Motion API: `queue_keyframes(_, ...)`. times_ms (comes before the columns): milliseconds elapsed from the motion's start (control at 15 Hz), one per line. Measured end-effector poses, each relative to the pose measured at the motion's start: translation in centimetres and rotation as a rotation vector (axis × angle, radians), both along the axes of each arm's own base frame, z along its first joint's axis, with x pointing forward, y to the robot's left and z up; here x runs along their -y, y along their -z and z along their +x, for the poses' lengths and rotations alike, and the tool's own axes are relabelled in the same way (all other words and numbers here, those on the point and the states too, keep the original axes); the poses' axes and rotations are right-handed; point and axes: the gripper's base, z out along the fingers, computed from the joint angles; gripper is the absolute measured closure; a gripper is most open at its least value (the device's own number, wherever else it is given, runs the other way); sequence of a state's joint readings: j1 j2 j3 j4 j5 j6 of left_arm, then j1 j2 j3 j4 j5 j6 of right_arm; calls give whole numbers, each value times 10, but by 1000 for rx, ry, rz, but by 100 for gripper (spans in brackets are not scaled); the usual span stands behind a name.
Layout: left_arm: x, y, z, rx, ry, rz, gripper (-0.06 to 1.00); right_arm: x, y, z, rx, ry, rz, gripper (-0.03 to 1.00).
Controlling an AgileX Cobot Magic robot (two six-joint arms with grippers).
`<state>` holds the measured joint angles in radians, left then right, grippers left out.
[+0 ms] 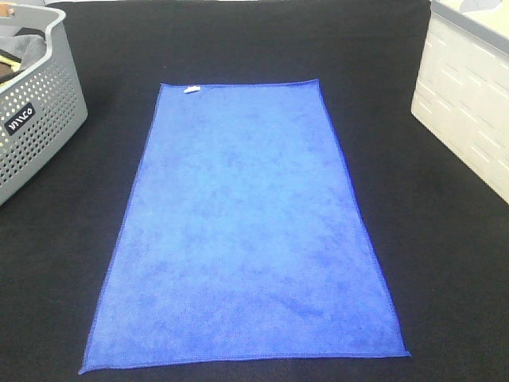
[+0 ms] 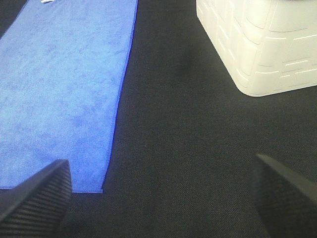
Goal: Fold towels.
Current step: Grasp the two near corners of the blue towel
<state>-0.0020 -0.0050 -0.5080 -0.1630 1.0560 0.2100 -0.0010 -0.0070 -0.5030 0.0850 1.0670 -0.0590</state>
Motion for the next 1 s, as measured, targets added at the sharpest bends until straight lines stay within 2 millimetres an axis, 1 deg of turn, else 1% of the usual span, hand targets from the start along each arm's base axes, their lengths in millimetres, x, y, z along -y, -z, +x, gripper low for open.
queue_keyframes(1000,0,0,0,0,0,0,19,0,0,0,0,0,0,5)
